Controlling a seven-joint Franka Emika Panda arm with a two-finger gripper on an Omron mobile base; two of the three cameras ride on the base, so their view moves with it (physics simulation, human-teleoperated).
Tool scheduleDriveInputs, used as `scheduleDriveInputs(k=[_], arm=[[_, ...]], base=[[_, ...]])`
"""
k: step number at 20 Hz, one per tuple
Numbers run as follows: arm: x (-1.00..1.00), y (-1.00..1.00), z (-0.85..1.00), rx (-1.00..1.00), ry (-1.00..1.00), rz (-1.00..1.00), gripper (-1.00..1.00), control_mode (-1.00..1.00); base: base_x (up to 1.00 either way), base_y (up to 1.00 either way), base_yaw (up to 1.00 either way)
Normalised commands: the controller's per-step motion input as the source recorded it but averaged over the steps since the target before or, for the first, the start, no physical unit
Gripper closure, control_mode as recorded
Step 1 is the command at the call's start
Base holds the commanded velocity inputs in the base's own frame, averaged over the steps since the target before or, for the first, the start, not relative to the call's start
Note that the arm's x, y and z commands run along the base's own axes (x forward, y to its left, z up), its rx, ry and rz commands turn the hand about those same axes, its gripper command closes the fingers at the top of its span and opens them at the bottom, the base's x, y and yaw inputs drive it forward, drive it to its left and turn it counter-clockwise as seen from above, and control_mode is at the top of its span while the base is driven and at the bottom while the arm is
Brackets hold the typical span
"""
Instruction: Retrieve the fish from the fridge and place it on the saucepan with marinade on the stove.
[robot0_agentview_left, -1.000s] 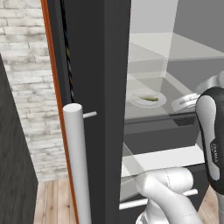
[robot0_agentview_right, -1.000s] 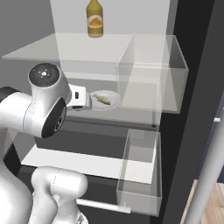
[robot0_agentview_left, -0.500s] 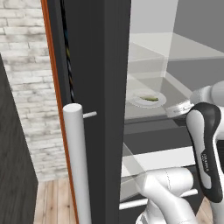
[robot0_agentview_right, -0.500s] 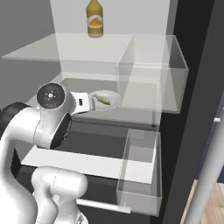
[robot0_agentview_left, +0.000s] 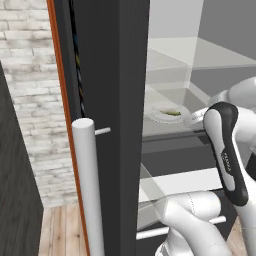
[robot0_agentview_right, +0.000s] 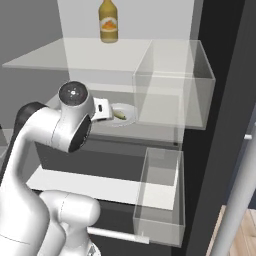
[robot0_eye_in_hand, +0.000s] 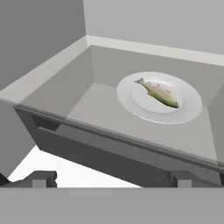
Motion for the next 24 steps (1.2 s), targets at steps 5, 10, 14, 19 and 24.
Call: scheduleDriveInputs(k=[5,10,14,19,24], arm=[[0.34,-0.28,-0.14,-0.01,0.00,0.06,-1.00,-1.00],[0.38,-0.20,-0.20,-0.01,0.00,0.05,-1.00,-1.00],[0.46,-0.01,-0.09,0.00,0.02,0.00,-1.00,-1.00],[0.35,0.00,-0.14,0.00,0.03,0.00,-1.00,-1.00],[0.24,0.00,-0.19,0.00,0.00,0.00,-1.00,-1.00]], base=[[0.00,0.00,0.00],[0.00,0.00,0.00],[0.00,0.00,0.00],[0.00,0.00,0.00],[0.00,0.00,0.00]])
